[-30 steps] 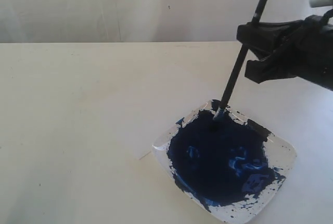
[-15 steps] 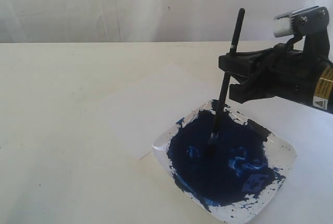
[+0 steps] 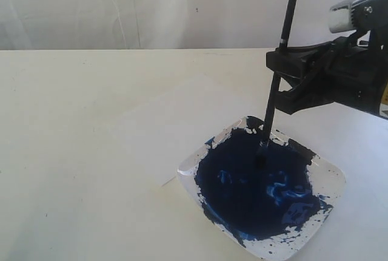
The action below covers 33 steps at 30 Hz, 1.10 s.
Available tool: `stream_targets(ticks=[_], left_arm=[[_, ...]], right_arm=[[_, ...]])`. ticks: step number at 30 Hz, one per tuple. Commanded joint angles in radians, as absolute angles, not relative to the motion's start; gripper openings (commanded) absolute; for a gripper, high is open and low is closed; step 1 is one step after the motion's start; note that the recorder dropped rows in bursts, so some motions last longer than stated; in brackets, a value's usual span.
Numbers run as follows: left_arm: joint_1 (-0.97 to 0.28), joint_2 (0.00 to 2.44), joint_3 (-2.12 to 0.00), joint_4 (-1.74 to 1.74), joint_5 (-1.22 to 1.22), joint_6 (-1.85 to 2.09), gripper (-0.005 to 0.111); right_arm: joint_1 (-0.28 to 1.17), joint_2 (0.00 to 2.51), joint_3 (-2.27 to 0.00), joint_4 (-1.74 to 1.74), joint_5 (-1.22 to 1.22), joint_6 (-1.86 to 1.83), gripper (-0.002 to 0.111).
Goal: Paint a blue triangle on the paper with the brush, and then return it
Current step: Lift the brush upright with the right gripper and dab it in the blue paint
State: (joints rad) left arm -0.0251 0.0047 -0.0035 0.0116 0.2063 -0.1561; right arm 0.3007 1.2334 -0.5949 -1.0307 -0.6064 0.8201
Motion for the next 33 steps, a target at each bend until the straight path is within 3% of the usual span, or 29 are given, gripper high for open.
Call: stream_targets(ticks=[1,22,33], left_arm=[[-0.034,0.0,0.0,0.009,0.202,-0.157,0.0],[-0.034,0.0,0.0,0.009,0.197,-0.157,0.0],[-0.034,0.0,0.0,0.009,0.064,-0.157,0.0]], right_arm=[[0.302,1.245,-0.596,-1.036,-0.566,0.808,0.0],[0.302,1.249,-0.596,-1.036,-0.535,0.813,0.0],[0.302,1.224,-0.597,-1.026,-0.577,0.815,0.0]])
